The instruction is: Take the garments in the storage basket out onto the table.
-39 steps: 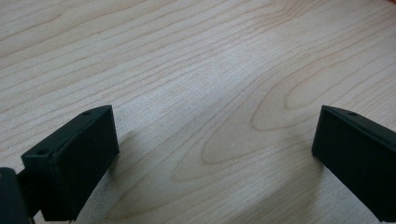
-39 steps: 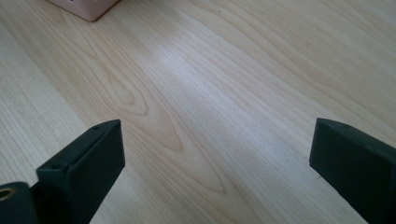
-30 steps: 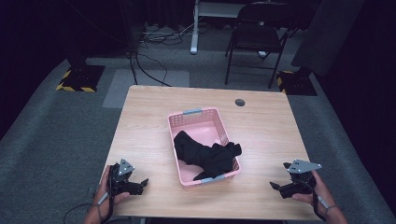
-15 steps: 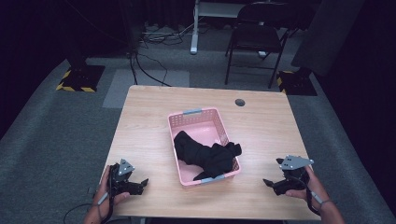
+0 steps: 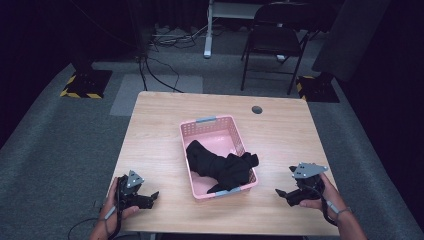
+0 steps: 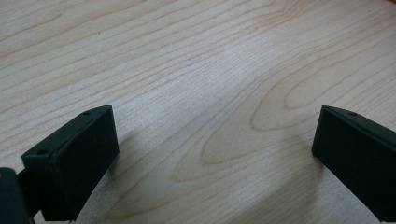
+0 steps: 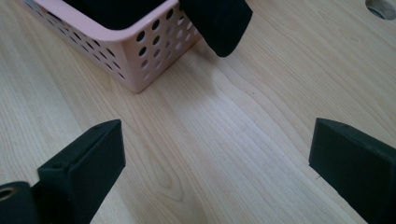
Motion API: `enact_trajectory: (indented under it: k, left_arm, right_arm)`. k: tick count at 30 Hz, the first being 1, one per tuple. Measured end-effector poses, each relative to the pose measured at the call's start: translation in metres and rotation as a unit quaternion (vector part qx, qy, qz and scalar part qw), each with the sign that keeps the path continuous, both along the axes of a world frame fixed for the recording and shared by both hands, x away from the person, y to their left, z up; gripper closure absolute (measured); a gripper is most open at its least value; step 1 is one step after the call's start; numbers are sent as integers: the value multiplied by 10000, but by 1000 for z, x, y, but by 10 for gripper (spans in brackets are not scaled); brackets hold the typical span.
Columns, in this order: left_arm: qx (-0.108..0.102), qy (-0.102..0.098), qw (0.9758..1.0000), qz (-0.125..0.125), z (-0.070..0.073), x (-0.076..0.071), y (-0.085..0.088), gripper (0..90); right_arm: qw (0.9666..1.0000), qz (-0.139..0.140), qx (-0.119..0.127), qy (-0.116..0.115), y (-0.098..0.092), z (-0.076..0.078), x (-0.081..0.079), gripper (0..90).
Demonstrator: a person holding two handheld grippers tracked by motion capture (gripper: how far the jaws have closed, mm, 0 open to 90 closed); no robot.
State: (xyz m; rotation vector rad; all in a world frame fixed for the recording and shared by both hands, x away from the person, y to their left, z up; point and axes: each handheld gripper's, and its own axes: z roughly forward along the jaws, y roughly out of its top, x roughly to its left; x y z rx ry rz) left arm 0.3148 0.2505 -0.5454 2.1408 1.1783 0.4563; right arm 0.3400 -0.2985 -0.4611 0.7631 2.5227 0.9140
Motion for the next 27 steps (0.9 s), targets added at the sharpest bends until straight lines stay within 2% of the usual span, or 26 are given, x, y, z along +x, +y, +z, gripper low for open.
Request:
enact_trajectory:
  k: [10, 27]
  left_arm:
    - [0, 0, 10000, 0, 0, 0, 0, 0]
    - [0, -1, 10000, 0, 0, 0, 0, 0]
  right_arm:
    - [9997, 225, 61, -78, 17, 15, 4, 37]
    - [9976, 650, -61, -234, 56, 36, 14, 38]
